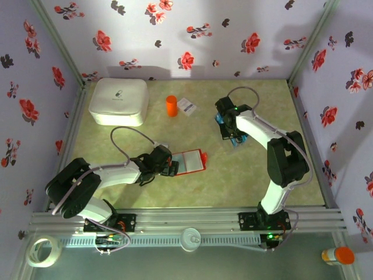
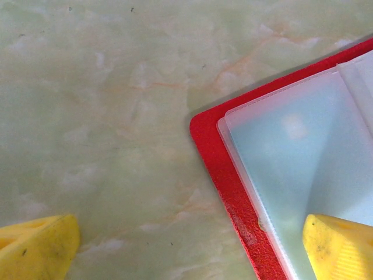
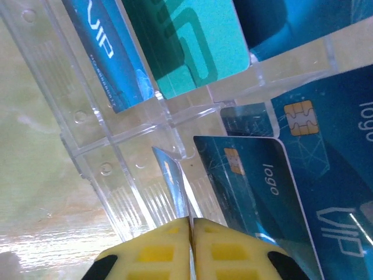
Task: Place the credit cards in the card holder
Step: Pick up the credit card from the storage box, then insert the credit card into the card slot.
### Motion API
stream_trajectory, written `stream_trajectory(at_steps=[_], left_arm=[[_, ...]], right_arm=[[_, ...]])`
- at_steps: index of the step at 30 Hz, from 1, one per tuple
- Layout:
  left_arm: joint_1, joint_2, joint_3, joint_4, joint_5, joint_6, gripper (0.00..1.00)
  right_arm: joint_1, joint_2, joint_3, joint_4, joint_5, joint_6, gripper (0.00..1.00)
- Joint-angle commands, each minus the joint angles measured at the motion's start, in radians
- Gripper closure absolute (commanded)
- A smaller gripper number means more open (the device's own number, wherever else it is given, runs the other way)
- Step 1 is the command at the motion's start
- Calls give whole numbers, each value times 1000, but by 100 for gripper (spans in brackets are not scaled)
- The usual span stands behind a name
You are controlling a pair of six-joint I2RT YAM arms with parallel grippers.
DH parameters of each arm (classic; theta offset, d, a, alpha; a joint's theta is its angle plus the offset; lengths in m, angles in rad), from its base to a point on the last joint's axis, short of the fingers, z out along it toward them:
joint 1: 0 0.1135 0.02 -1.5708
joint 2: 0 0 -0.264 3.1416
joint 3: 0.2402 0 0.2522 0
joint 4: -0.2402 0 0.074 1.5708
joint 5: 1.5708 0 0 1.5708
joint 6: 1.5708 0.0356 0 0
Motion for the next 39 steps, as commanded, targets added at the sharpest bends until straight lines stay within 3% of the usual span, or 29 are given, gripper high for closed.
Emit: stream_trajectory(at_steps=[1,15,21,34,39], left_arm=[[1,28,-20,-21,18,-12,0],[1,14,-17,-46,10,-23,0],[2,23,-10,-47,0,-39,0],[1,10,-12,-77,-30,-44,0],[1,10,-19,-76,-37,-52,0]], right_arm=[[-5,-37,16,-22,-24,-22,95],[10,-180,65,-34,-167,-15,100],[20,-253,33,42,-315,56,100],[28,-345,-266,526,-675,374,100],[67,-306,-368,728,-719,479,100]])
